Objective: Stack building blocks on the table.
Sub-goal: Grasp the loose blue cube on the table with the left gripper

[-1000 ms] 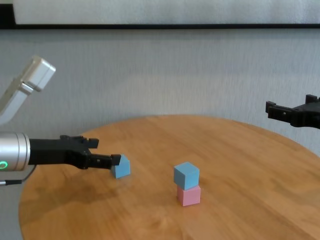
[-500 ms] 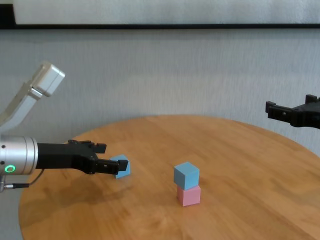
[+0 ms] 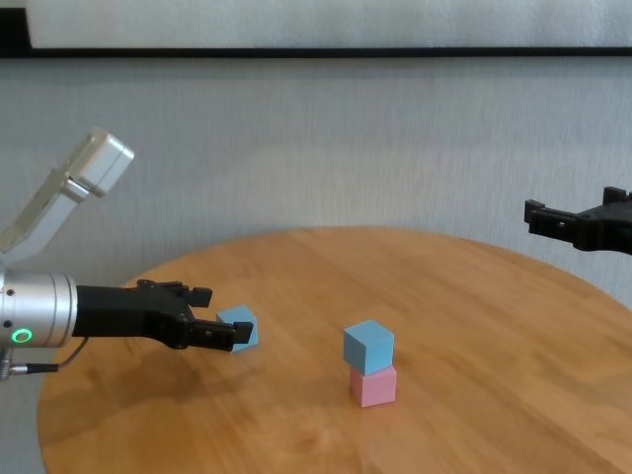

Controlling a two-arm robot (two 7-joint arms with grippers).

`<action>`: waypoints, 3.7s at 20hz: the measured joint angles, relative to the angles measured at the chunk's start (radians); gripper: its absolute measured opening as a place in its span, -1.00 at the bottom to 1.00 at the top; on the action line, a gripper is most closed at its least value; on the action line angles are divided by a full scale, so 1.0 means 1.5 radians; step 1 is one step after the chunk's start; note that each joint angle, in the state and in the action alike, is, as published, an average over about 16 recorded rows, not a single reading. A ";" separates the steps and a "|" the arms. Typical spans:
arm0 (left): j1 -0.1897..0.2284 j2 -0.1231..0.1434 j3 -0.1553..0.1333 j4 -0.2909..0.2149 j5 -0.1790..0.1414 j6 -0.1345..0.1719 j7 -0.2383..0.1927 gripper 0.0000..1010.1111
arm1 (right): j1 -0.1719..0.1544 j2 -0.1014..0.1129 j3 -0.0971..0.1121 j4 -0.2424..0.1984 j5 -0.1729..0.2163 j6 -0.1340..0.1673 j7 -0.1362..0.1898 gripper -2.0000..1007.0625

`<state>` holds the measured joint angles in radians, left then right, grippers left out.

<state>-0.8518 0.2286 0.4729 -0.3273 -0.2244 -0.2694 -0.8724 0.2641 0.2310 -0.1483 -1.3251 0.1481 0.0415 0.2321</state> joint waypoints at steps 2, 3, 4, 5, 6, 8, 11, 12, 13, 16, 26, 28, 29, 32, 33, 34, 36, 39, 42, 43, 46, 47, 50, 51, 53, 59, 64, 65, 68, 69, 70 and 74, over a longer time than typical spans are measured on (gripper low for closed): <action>-0.018 -0.009 0.003 0.038 0.001 -0.018 -0.004 0.98 | 0.000 0.000 0.000 0.000 0.000 0.000 0.000 0.99; -0.026 -0.013 0.004 0.056 0.001 -0.026 -0.006 0.98 | 0.000 0.000 0.000 0.000 0.000 0.000 0.000 0.99; -0.034 -0.017 0.006 0.074 0.002 -0.034 -0.007 0.98 | 0.000 0.000 0.000 0.000 0.000 0.000 0.000 0.99; -0.042 -0.021 0.007 0.091 0.002 -0.042 -0.009 0.98 | 0.000 0.000 0.000 0.000 0.000 0.000 0.000 0.99; -0.049 -0.025 0.008 0.107 0.002 -0.050 -0.010 0.98 | 0.000 0.000 0.000 0.000 0.000 0.000 0.000 0.99; -0.063 -0.031 0.010 0.136 0.001 -0.064 -0.013 0.98 | 0.000 0.000 0.000 0.000 0.000 0.000 0.000 0.99; -0.080 -0.039 0.013 0.172 0.000 -0.080 -0.015 0.98 | 0.000 0.000 0.000 0.000 0.000 0.000 0.000 0.99; -0.083 -0.041 0.014 0.180 0.000 -0.084 -0.016 0.98 | 0.000 0.000 0.000 0.000 0.000 0.000 0.000 0.99; -0.086 -0.042 0.015 0.186 -0.001 -0.087 -0.016 0.98 | 0.000 0.000 0.000 0.000 0.000 0.000 0.000 0.99; -0.088 -0.043 0.016 0.189 -0.002 -0.089 -0.016 0.98 | 0.000 0.000 0.000 0.000 0.000 0.000 0.000 0.99; -0.076 -0.037 0.011 0.163 0.002 -0.076 -0.014 0.98 | 0.000 0.000 0.000 0.000 0.000 0.000 0.000 0.99; -0.074 -0.036 0.010 0.160 0.003 -0.075 -0.013 0.98 | 0.000 0.000 0.000 0.000 0.000 0.000 0.000 0.99; -0.074 -0.036 0.010 0.159 0.003 -0.074 -0.013 0.98 | 0.000 0.000 0.000 0.000 0.000 0.000 0.000 0.99; -0.067 -0.032 0.010 0.144 0.001 -0.068 -0.010 0.98 | 0.000 0.000 0.000 0.000 0.000 0.000 0.000 0.99; -0.062 -0.030 0.010 0.134 0.000 -0.063 -0.008 0.98 | 0.000 0.000 0.000 0.000 0.000 0.000 0.000 0.99; -0.057 -0.027 0.011 0.122 -0.001 -0.058 -0.006 0.98 | 0.000 0.000 0.000 0.000 0.000 0.000 0.000 0.99; -0.045 -0.020 0.011 0.095 -0.003 -0.046 -0.001 0.98 | 0.000 0.000 0.000 0.000 0.000 0.000 0.000 0.99; -0.024 -0.008 0.010 0.049 -0.006 -0.025 0.007 0.98 | 0.000 0.000 0.000 0.000 0.000 0.000 0.000 0.99; -0.002 0.004 0.009 0.000 -0.008 -0.003 0.016 0.98 | 0.000 0.000 0.000 0.000 0.000 0.000 0.000 0.99; 0.005 0.008 0.009 -0.017 -0.009 0.005 0.019 0.98 | 0.000 0.000 0.000 0.000 0.000 0.000 0.000 0.99; 0.027 0.019 0.006 -0.065 -0.011 0.029 0.029 0.98 | 0.000 0.000 0.000 0.000 0.000 0.000 0.000 0.99; 0.033 0.022 0.005 -0.077 -0.010 0.035 0.031 0.98 | 0.000 0.000 0.000 0.000 0.000 0.000 0.000 0.99; 0.044 0.025 -0.001 -0.102 -0.009 0.049 0.038 0.98 | 0.000 0.000 0.000 0.000 0.000 0.000 0.000 0.99; 0.046 0.025 -0.002 -0.107 -0.008 0.052 0.040 0.98 | 0.000 0.000 0.000 0.000 0.000 0.000 0.000 0.99; 0.050 0.024 -0.005 -0.113 -0.007 0.058 0.044 0.98 | 0.000 0.000 0.000 0.000 0.000 0.000 0.000 0.99; 0.059 0.020 -0.013 -0.132 -0.006 0.072 0.056 0.98 | 0.000 0.000 0.000 0.000 0.000 0.000 0.000 0.99; 0.068 0.019 -0.018 -0.150 -0.006 0.082 0.064 0.98 | 0.000 0.000 0.000 0.000 0.000 0.000 0.000 0.99; 0.070 0.020 -0.018 -0.154 -0.007 0.084 0.065 0.98 | 0.000 0.000 0.000 0.000 0.000 0.000 0.000 0.99; 0.076 0.021 -0.020 -0.163 -0.008 0.088 0.068 0.98 | 0.000 0.000 0.000 0.000 0.000 0.000 0.000 0.99; 0.078 0.021 -0.020 -0.166 -0.008 0.089 0.069 0.98 | 0.000 0.000 0.000 0.000 0.000 0.000 0.000 0.99; 0.080 0.022 -0.020 -0.167 -0.009 0.089 0.069 0.98 | 0.000 0.000 0.000 0.000 0.000 0.000 0.000 0.99; 0.084 0.023 -0.021 -0.170 -0.011 0.090 0.070 0.98 | 0.000 0.000 0.000 0.000 0.000 0.000 0.000 0.99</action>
<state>-0.7253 0.2625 0.4415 -0.5827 -0.2402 -0.1338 -0.7669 0.2641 0.2309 -0.1483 -1.3251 0.1481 0.0416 0.2321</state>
